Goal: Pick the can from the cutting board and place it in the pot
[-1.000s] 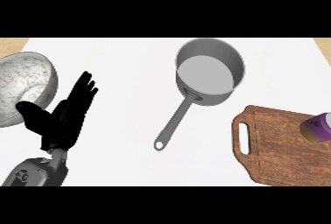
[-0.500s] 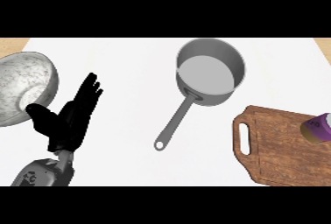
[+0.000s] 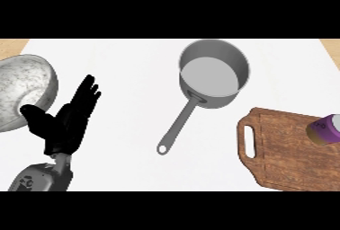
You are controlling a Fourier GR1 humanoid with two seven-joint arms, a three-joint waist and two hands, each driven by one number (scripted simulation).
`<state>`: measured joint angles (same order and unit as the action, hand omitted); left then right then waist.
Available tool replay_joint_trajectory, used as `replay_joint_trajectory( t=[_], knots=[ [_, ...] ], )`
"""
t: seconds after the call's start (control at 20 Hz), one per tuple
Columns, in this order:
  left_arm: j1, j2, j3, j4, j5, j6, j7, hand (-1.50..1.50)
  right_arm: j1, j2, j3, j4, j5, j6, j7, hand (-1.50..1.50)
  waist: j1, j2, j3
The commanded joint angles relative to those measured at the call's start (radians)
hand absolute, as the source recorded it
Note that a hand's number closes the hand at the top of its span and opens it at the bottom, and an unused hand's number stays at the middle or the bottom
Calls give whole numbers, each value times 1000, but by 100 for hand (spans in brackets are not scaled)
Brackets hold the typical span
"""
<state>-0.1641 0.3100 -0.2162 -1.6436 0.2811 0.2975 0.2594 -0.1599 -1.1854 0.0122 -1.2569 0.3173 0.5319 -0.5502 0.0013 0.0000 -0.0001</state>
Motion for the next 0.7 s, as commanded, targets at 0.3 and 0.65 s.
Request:
replay_joint_trajectory(
  t=[0.3, 0.65],
  knots=[
    [59, -33, 39, -39, -61, -38, 1, 0, 42, 130, -83, -100, 45, 57, 64, -150, -3, -1, 0],
    [40, -28, 85, -41, -47, -96, 20, 0, -26, 199, -52, -40, 184, 27, 153, -150, 7, 1, 0]
  ],
)
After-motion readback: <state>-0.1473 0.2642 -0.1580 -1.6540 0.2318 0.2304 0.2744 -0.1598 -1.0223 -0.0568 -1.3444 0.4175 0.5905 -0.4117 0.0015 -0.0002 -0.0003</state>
